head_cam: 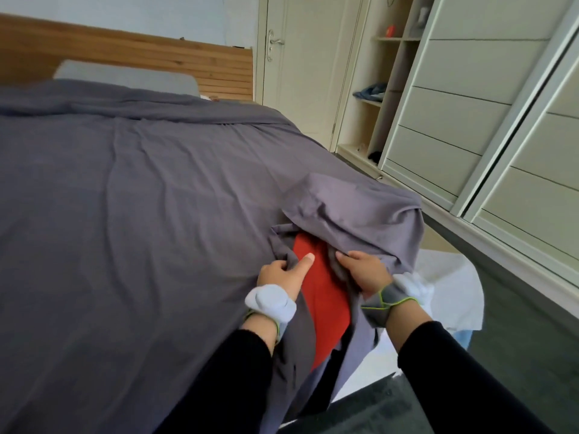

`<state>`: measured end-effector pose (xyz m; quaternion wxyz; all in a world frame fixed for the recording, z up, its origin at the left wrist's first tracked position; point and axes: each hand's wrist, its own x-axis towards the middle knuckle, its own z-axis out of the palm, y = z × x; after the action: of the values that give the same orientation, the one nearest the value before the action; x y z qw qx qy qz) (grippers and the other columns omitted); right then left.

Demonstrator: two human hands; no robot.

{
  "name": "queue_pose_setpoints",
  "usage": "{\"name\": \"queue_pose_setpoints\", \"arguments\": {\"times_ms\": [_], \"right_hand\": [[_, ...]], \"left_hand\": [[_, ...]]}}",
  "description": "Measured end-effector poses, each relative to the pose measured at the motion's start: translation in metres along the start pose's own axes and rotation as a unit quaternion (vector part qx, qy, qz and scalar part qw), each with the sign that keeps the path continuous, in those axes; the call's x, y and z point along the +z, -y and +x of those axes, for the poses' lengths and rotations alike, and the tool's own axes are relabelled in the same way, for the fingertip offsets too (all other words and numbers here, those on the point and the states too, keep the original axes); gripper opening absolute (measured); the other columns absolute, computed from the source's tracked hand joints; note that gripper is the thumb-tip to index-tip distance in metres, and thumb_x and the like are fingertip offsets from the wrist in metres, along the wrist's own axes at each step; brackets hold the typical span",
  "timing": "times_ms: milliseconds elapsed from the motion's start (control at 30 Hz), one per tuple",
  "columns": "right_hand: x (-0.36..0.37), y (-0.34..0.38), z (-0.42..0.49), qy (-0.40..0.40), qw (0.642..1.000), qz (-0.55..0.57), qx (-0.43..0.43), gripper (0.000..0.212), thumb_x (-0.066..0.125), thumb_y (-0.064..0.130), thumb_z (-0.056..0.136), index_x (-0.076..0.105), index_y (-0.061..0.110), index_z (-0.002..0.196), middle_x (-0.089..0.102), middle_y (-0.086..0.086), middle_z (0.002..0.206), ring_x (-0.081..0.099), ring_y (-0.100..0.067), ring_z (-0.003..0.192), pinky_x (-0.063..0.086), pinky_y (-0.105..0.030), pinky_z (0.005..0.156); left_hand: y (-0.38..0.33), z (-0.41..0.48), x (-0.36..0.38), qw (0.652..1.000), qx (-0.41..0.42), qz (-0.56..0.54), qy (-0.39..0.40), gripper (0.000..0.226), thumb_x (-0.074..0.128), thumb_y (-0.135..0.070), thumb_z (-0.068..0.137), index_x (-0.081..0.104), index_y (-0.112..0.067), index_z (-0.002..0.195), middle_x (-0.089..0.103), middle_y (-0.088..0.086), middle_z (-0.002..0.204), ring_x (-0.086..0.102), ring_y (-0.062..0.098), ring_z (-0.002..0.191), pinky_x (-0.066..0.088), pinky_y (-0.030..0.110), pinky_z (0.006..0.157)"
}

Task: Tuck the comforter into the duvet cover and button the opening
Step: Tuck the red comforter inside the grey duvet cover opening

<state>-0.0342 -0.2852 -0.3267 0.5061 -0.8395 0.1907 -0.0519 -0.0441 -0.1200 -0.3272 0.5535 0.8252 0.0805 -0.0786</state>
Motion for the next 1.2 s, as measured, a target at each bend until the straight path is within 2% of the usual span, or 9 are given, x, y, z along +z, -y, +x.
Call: {"name": "queue_pose_setpoints", "arguments": {"times_ms": [67,233,433,567,667,767,833,933,1200], "right_hand": [[-0.008,0.013,0.004,0.034,0.994,0.106,0.003,0.028,0.051,0.018,0.096,0.061,0.014,0.070,0.068,-0.007,0.070,0.061,-0.018,0.069,0.051,-0.032,0.077],[-0.022,0.041,-0.001,0.080,0.910,0.401,0.067,0.029,0.041,0.018,0.099,0.059,0.006,0.081,0.064,-0.002,0.044,0.057,-0.010,0.034,0.044,-0.015,0.036],[-0.010,0.042,-0.008,0.123,0.850,0.495,0.129,0.032,0.041,0.022,0.099,0.060,0.000,0.086,0.069,-0.008,0.053,0.066,-0.012,0.044,0.055,-0.020,0.046],[-0.003,0.025,-0.010,0.118,0.829,0.530,0.135,0.023,0.036,0.013,0.101,0.056,0.003,0.096,0.068,-0.014,0.082,0.069,-0.018,0.067,0.058,-0.024,0.061],[-0.009,0.014,-0.016,0.064,0.912,0.395,0.090,0.017,0.044,0.016,0.098,0.053,0.007,0.111,0.057,-0.017,0.105,0.060,-0.024,0.090,0.054,-0.027,0.077],[-0.011,0.013,-0.037,-0.035,0.996,0.088,-0.005,0.035,0.064,0.052,0.078,0.065,0.017,0.079,0.067,-0.003,0.081,0.061,-0.017,0.073,0.052,-0.029,0.068],[-0.002,0.014,-0.052,-0.033,0.991,-0.124,-0.038,0.057,0.062,0.072,0.060,0.065,0.020,0.082,0.066,0.001,0.086,0.061,-0.017,0.083,0.049,-0.031,0.076],[0.019,0.012,-0.067,-0.035,0.949,-0.303,-0.079,0.059,0.063,0.063,0.066,0.057,0.018,0.103,0.052,-0.006,0.108,0.052,-0.027,0.104,0.046,-0.035,0.082],[0.010,0.009,-0.068,-0.075,0.947,-0.295,-0.105,0.024,0.053,0.020,0.083,0.063,0.009,0.101,0.057,-0.009,0.110,0.056,-0.029,0.102,0.048,-0.034,0.079]], "left_hand": [[-0.011,0.019,0.002,0.999,-0.016,-0.003,0.028,0.055,0.059,-0.053,0.079,0.067,-0.004,0.101,0.068,0.018,0.103,0.062,0.035,0.100,0.045,0.035,0.086],[-0.002,0.044,0.004,0.998,-0.028,-0.036,-0.037,0.034,0.051,-0.014,0.090,0.061,0.000,0.119,0.065,0.020,0.121,0.060,0.034,0.112,0.044,0.031,0.096],[0.020,0.027,-0.005,0.907,-0.073,-0.413,-0.047,0.022,0.045,-0.012,0.097,0.061,0.000,0.104,0.063,0.019,0.104,0.061,0.031,0.094,0.049,0.045,0.095],[0.023,0.013,-0.009,0.857,-0.077,-0.509,-0.002,0.019,0.040,-0.012,0.099,0.055,-0.004,0.106,0.060,0.017,0.102,0.060,0.023,0.086,0.048,0.040,0.093],[0.018,0.007,-0.010,0.860,-0.060,-0.507,0.010,0.019,0.039,-0.013,0.099,0.056,-0.008,0.092,0.061,0.012,0.092,0.060,0.018,0.082,0.055,0.028,0.075],[0.017,0.004,-0.007,0.860,-0.059,-0.506,0.018,0.018,0.040,-0.014,0.099,0.056,-0.006,0.098,0.062,0.013,0.096,0.062,0.020,0.087,0.053,0.031,0.078],[0.016,0.003,-0.004,0.863,-0.055,-0.501,0.019,0.021,0.041,-0.016,0.099,0.054,-0.004,0.110,0.063,0.014,0.101,0.063,0.022,0.089,0.052,0.032,0.079],[0.014,0.004,-0.004,0.859,-0.053,-0.509,0.024,0.020,0.041,-0.017,0.099,0.055,-0.005,0.107,0.064,0.010,0.097,0.063,0.019,0.086,0.054,0.032,0.074],[0.012,0.004,-0.007,0.857,-0.052,-0.511,0.047,0.017,0.045,-0.018,0.097,0.056,-0.009,0.087,0.062,0.003,0.080,0.064,0.007,0.063,0.056,0.018,0.055]]}}
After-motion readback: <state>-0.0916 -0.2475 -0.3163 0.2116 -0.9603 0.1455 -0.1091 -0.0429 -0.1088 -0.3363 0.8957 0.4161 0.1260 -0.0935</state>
